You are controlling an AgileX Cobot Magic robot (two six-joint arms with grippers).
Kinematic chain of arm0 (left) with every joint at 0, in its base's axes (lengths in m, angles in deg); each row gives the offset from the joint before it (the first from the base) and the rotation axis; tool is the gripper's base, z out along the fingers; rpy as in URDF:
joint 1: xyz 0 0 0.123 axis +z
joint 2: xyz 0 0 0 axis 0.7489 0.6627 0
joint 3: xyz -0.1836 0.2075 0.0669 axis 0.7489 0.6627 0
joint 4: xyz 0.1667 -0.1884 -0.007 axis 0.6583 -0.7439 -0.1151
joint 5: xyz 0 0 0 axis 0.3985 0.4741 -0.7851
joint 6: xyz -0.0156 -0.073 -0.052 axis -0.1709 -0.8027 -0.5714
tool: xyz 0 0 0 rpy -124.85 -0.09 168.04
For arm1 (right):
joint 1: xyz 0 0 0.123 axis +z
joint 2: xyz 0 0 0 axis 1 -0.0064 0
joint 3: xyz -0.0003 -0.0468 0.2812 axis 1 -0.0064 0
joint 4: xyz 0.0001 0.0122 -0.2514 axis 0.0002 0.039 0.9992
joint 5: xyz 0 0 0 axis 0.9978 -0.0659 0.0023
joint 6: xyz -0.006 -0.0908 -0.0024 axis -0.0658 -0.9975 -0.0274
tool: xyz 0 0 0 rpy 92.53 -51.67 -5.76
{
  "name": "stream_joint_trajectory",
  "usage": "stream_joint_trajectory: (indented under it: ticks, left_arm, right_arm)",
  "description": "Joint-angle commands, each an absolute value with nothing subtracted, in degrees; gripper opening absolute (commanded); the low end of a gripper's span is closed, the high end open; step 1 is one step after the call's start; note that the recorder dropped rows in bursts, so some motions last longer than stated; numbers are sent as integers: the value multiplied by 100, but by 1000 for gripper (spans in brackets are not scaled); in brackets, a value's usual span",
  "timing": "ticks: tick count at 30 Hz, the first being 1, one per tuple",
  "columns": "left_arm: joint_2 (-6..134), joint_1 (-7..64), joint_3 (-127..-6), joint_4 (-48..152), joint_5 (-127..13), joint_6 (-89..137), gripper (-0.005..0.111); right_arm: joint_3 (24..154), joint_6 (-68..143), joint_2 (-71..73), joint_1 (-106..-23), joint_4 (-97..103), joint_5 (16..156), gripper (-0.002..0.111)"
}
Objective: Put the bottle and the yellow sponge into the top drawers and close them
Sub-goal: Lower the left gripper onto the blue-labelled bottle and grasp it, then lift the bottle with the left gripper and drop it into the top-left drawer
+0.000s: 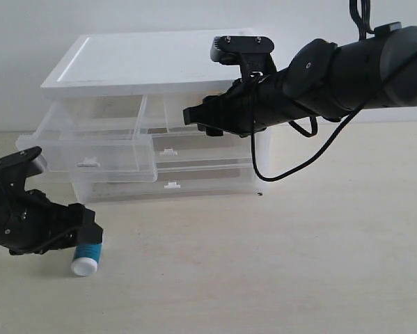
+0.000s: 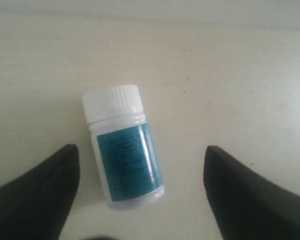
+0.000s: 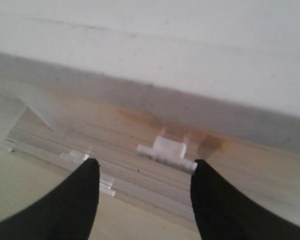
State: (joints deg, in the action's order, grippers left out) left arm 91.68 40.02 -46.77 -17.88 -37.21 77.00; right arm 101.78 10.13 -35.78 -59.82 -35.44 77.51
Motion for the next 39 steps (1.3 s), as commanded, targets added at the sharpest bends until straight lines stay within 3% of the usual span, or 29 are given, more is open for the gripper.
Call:
stream_joint_trajectory:
  ticks: [1, 10, 13, 17, 27, 39]
  left_arm:
    - [9565, 3976, -4655, -1917, -4022, 7653, 65]
    - [9902, 3976, -4703, -2658, -4095, 8169, 62]
    - [9902, 3976, -4703, -2633, -4014, 8169, 41]
    - [9902, 3987, -4703, -2243, -3754, 8169, 4]
    - [9494, 3987, -4339, -1820, -3733, 7699, 4]
    - [7159, 3987, -3056, -1932, -3858, 7697, 4]
  right_arm:
    - [10251, 942, -3581, -6047, -3492, 7996, 51]
    - [10251, 942, -3581, -6047, -3492, 7996, 51]
    - [10251, 942, -3581, -6047, -3492, 7996, 51]
    - [10251, 942, -3581, -6047, -3492, 7996, 51]
    - [10251, 942, -3581, -6047, -3482, 7982, 51]
    - [10251, 921, -3581, -6047, -3459, 7996, 51]
